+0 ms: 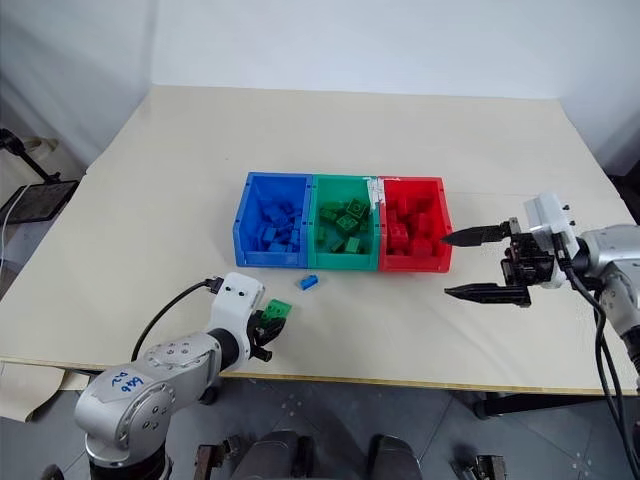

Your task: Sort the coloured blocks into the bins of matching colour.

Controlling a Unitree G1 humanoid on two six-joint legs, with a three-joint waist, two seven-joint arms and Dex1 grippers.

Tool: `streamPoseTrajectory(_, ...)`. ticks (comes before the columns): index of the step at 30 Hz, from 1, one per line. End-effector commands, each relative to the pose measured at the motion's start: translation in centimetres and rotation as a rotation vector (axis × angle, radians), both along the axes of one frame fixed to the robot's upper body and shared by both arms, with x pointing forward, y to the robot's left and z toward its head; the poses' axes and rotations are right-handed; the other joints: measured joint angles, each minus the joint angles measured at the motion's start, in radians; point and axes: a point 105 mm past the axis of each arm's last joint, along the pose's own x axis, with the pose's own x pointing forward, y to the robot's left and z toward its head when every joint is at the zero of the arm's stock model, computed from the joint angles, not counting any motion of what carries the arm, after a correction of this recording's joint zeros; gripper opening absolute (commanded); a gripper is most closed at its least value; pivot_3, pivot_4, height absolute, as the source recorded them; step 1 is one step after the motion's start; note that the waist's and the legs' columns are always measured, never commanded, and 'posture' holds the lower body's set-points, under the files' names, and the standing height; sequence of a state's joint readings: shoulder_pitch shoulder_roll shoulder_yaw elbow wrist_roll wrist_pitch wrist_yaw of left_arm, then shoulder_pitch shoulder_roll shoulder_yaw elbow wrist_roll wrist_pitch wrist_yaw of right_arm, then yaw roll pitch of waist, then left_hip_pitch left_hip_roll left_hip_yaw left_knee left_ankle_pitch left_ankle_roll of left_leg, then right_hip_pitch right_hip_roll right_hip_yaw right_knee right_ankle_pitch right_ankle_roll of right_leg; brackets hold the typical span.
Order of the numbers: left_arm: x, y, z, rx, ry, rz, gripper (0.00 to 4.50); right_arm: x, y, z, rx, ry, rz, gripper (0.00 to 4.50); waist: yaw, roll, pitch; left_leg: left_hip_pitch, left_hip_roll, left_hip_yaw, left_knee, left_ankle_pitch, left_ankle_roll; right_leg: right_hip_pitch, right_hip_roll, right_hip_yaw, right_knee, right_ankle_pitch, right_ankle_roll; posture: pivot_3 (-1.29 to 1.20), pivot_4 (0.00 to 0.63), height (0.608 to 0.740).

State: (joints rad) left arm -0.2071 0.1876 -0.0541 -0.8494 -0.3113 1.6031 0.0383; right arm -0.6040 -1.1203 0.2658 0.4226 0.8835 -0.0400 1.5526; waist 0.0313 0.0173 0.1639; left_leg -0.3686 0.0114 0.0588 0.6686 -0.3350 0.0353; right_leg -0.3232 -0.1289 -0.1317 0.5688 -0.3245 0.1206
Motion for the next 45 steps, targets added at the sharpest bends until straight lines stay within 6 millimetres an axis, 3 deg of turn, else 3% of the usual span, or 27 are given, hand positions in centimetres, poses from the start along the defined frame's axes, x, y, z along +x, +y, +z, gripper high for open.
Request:
streamPoseTrajectory(1,0.2,0.0,0.5,0.035,-0.024,-0.035,1.48,-0.4,-0.3,0.7,-0.004,-0.018,0.038,4.5,-0.001,0.0,0.0,0.0,0.0,0.0,0.0,0.0,0.0,0.0,0.0,0.0,0.0,0.0,0.0,0.0,0.15,0.74)
streamPoseTrajectory(7,1.9,-0.7,4.4,0.038,-0.247,-0.111,1.48,-0.2,-0.5,0.8,-0.007,-0.025,0.022,4.5,-0.003,0.0,0.0,-0.001,0.0,0.0,0.0,0.0,0.0,-0.001,0.001,0.0,0.0,0.0,0.0,0.0,0.15,0.74)
streamPoseTrajectory(11,2.9,-2.3,8.1,-0.009,-0.456,-0.228,1.48,-0.4,-0.7,1.8,0.04,-0.056,0.017,4.5,-0.002,-0.001,0.0,-0.001,0.0,0.0,0.0,0.0,0.0,-0.001,0.001,0.0,0.0,0.0,0.0,0.0,0.15,0.74)
streamPoseTrajectory(14,4.4,-3.1,9.3,-0.072,-0.514,-0.249,1.48,-0.3,-0.9,2.1,0.062,-0.084,0.002,4.5,-0.002,-0.001,0.0,-0.001,0.0,0.001,0.0,0.0,0.0,-0.001,0.001,0.0,0.0,0.0,0.0,0.0,0.15,0.74)
streamPoseTrajectory(18,7.4,-4.3,9.9,-0.093,-0.547,-0.264,1.48,-0.5,-1.3,1.8,0.077,-0.112,-0.021,4.5,0.0,-0.002,0.001,0.0,0.0,0.0,0.0,0.0,0.0,-0.001,0.002,-0.001,0.002,0.0,0.0,0.0,0.15,0.74)
streamPoseTrajectory(21,10.4,-7.4,10.8,-0.126,-0.607,-0.365,1.48,-1.0,-1.5,1.0,0.091,-0.125,-0.058,4.5,0.015,-0.002,0.001,0.0,-0.001,0.001,0.0,0.0,0.001,-0.003,0.006,-0.002,0.006,0.001,0.002,0.0,0.15,0.74)
streamPoseTrajectory(26,13.4,-11.7,11.4,-0.158,-0.655,-0.522,1.48,-2.3,-1.9,0.2,0.107,-0.13,-0.116,4.5,0.032,-0.003,0.002,-0.001,-0.003,0.003,0.0,0.0,0.002,-0.005,0.007,-0.003,0.007,0.002,0.005,0.0,0.15,0.74)
streamPoseTrajectory(31,15.4,-13.1,12.2,-0.144,-0.696,-0.558,1.48,-3.5,-2.2,0.0,0.106,-0.133,-0.175,4.5,0.031,-0.003,0.002,-0.001,-0.002,0.007,-0.001,0.0,0.002,-0.007,0.009,-0.004,0.007,0.003,0.006,0.0,0.15,0.74)
streamPoseTrajectory(36,16.3,-12.3,12.3,-0.145,-0.685,-0.511,3.06,-4.1,-2.5,-0.1,0.103,-0.127,-0.21,4.5,0.019,-0.004,0.002,0.0,0.0,0.008,-0.001,0.0,0.002,-0.008,0.011,-0.003,0.008,0.003,0.006,0.0,0.15,0.74)
streamPoseTrajectory(40,15.5,-10.6,12.2,-0.138,-0.68,-0.495,4.31,-4.1,-2.6,-0.1,0.098,-0.122,-0.219,4.5,0.016,-0.005,0.003,-0.001,0.0,0.01,-0.001,0.001,0.001,-0.013,0.01,0.0,0.015,0.003,0.006,0.0,0.15,0.74)
streamPoseTrajectory(45,13.8,-7.9,11.6,-0.109,-0.65,-0.456,4.45,-3.5,-2.6,0.0,0.091,-0.115,-0.214,4.5,0.016,-0.005,0.003,-0.001,0.0,0.009,0.0,0.001,0.001,-0.015,0.01,0.001,0.019,0.003,0.006,0.0,0.15,0.74)
